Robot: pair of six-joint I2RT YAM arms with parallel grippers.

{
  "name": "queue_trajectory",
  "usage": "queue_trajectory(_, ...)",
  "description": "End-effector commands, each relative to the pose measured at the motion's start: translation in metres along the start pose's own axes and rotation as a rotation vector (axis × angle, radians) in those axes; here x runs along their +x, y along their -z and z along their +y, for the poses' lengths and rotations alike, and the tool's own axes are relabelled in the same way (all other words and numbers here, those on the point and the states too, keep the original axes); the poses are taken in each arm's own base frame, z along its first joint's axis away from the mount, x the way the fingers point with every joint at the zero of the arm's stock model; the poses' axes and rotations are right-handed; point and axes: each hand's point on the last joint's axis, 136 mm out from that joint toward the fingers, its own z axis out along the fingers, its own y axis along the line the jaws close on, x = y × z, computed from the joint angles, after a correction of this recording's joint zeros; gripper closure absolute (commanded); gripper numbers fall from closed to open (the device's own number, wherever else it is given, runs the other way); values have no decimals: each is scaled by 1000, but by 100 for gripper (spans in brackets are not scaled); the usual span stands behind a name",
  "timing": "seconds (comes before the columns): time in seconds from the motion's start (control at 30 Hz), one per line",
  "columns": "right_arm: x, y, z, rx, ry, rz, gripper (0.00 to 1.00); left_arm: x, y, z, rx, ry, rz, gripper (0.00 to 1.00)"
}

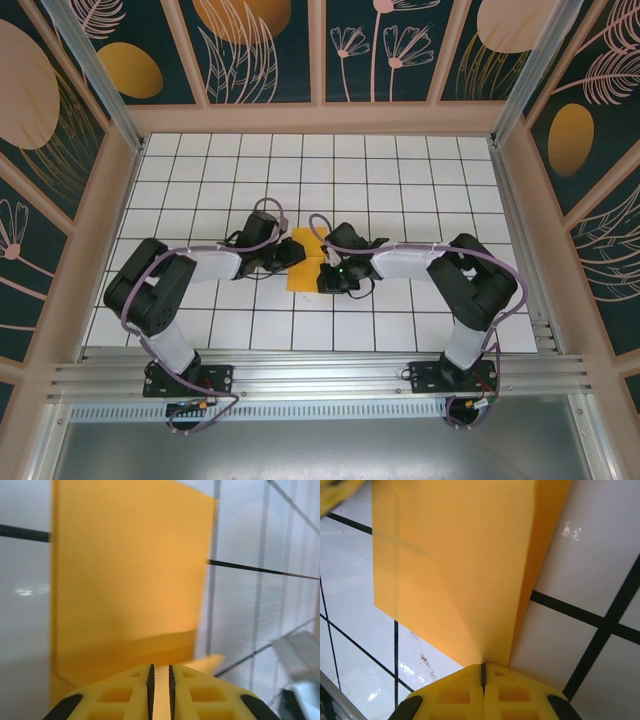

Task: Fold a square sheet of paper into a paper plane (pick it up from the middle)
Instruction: Fold the triangle a second time at the center of the table.

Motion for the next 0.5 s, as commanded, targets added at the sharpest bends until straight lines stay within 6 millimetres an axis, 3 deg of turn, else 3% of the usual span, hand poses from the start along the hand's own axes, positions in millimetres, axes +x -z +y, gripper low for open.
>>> queue_trajectory(0.0,28,-13,-29,91,-81,99,95,-3,14,-31,113,-19,-22,82)
queue_trajectory(0.17,30,-16,-32,97,-101,107,97,14,10,-38,138,-17,14,83)
queue_trajectory(0.47,31,-17,-34,105,-118,113,98,42,-12,-16,77,10,93,87)
